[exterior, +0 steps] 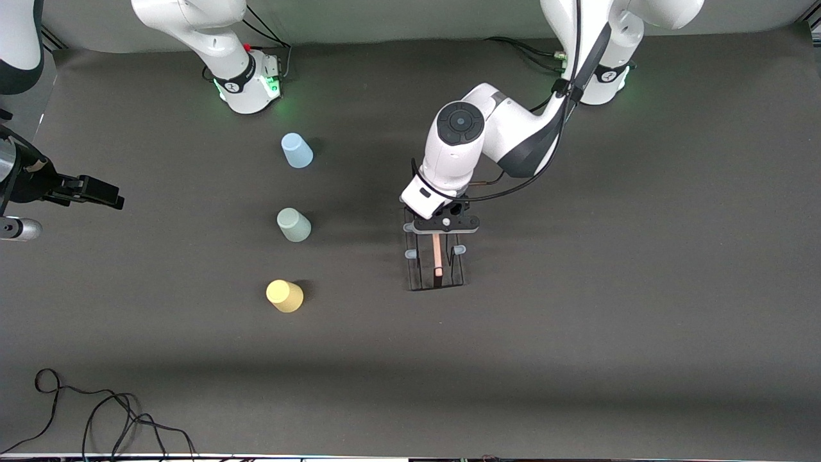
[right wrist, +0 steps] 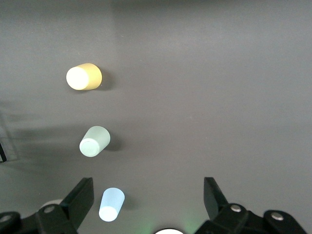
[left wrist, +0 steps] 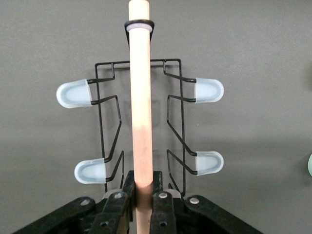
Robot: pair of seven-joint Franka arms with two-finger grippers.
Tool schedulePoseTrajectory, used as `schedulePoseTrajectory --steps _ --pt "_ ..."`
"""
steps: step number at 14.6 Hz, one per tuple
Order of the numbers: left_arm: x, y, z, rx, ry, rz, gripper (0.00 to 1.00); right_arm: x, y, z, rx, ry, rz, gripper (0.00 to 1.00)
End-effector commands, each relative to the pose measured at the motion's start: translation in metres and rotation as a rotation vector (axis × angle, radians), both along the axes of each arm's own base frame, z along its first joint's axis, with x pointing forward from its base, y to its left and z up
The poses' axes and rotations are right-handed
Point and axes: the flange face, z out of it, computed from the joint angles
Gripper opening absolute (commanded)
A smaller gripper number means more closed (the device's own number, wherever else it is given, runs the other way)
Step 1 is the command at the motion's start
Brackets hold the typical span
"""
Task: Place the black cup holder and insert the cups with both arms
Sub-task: 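Open the left gripper and withdraw while the right gripper reaches the green cup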
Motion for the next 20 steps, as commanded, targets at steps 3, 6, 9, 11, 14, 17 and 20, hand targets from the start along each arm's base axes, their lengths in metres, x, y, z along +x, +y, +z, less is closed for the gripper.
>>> schedulePoseTrajectory --steps 3,6,9,11,14,17,20 --pt "-0.002 -0.001 -0.003 0.009 -0.020 -0.038 0.00 0.000 -0.004 0.005 -0.012 0.003 0.017 1.00" --pt "0.000 -0.001 -0.002 0.008 -0.025 -0.056 0.95 0.000 -0.004 0.005 -0.012 0.003 0.017 1.00" --pt "0.003 0.001 0.001 0.008 -0.027 -0.063 1.00 0.000 -0.004 0.006 -0.009 0.002 0.014 1.00" --pt "0.008 0.003 0.016 -0.004 -0.039 -0.057 1.00 0.000 -0.003 0.006 -0.008 0.002 0.010 1.00" --pt "0.017 0.019 0.054 -0.017 -0.062 -0.046 1.00 0.000 0.007 0.005 -0.003 0.003 0.018 1.00" --pt "0.033 0.062 0.096 -0.012 -0.055 -0.006 1.00 -0.003 0.018 -0.010 0.000 0.026 0.038 1.00" --pt "0.047 0.120 0.145 -0.002 -0.051 -0.012 1.00 -0.003 0.044 -0.033 0.012 0.026 0.053 1.00"
